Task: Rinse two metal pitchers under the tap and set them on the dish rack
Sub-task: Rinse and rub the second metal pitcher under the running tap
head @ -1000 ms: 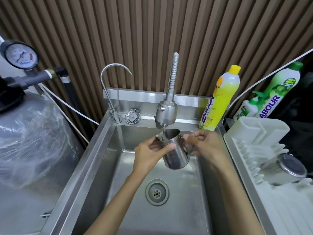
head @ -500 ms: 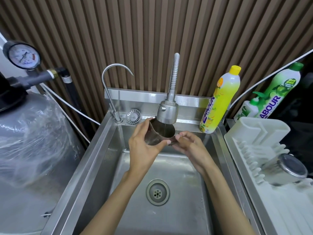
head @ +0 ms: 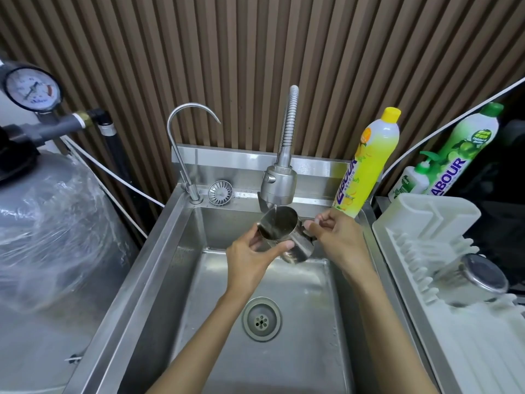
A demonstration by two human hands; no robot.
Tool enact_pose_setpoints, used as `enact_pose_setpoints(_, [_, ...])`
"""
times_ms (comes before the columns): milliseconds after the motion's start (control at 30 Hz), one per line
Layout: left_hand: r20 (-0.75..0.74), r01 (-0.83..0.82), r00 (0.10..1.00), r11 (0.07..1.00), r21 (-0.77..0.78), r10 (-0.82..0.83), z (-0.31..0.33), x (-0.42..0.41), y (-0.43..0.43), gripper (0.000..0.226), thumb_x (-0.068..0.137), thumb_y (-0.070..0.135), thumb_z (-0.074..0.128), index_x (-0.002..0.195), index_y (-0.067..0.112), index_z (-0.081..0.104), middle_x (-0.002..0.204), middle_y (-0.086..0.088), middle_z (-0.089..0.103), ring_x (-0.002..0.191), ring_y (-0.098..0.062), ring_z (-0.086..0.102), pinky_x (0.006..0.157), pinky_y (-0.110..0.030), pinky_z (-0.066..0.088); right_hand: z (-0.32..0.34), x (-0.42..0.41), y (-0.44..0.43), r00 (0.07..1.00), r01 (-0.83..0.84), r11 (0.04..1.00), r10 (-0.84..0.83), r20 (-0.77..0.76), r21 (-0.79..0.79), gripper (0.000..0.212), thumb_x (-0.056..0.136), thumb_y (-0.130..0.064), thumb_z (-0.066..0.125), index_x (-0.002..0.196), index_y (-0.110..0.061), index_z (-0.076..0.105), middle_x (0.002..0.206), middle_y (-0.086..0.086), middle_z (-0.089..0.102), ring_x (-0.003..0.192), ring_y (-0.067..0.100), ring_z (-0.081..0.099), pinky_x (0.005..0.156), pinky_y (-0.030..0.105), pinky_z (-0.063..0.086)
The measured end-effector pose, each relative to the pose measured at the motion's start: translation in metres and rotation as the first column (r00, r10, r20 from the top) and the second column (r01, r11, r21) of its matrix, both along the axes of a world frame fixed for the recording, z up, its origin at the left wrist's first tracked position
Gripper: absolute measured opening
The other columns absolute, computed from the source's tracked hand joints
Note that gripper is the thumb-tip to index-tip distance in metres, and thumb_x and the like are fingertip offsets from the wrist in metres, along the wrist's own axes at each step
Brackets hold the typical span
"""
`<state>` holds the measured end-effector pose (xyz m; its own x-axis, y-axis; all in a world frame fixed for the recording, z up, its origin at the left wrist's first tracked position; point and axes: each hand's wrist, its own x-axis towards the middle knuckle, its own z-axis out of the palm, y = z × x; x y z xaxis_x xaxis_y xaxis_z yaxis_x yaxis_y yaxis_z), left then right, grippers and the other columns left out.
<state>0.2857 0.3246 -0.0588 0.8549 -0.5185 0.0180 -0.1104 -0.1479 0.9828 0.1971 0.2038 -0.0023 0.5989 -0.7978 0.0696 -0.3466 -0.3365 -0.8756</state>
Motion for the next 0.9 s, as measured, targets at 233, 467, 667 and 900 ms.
enact_pose_setpoints(233, [0.232,-0.143,0.960,0.987,-0.067,0.155,0.016,0.005,-0.003,0.085,0.058,0.021,0.087,0.134,0.012,0.049,0.121,-0.002,0.063,0.112,-0.009,0.056,0.087,0.001,0.037,-0.025,0.017,0.001,0.920,-0.251,0.798,0.021,0.391,0.548,0.019,0.089,-0.002,0.056,0.075,-0.013,0.050,0.076,-0.001,0.066,0.085,0.016,0.058,0.091,0.030,0.045])
enact_pose_setpoints(467, [0.408,-0.214,0.897,0.975,0.062,0.171,0.023,0.011,0.013,0.082,0.048,0.045,0.087,0.120,0.014,0.062,0.097,0.008,0.054,0.094,-0.010,0.055,0.081,-0.005,0.035,-0.042,0.014,0.010,0.945,-0.293,0.710,0.111,0.309,0.641,0.006,0.090,-0.013,0.057,0.086,-0.010,0.056,0.076,0.005,0.073,0.073,0.015,0.072,0.071,0.026,0.058])
enact_pose_setpoints(667, [0.241,-0.126,0.967,0.981,0.151,0.087,0.013,0.004,0.012,0.053,0.054,0.065,0.073,0.085,0.022,0.071,0.079,0.001,0.065,0.072,-0.006,0.066,0.073,-0.014,0.050,-0.020,-0.004,-0.001,0.995,-0.102,0.899,0.093,0.043,0.426,0.019,0.084,-0.024,0.066,0.082,-0.005,0.064,0.077,0.011,0.074,0.065,0.016,0.071,0.060,0.028,0.056])
enact_pose_setpoints(900, [0.113,0.016,0.993,0.999,0.039,-0.021,0.008,0.004,-0.005,0.051,0.048,0.062,0.078,0.093,0.039,0.067,0.086,0.019,0.071,0.087,0.009,0.065,0.089,-0.020,0.052,0.012,-0.007,-0.004,1.000,0.021,1.000,-0.021,-0.012,0.021,0.020,0.080,-0.019,0.071,0.067,-0.015,0.055,0.069,0.005,0.066,0.060,0.013,0.057,0.059,0.013,0.045])
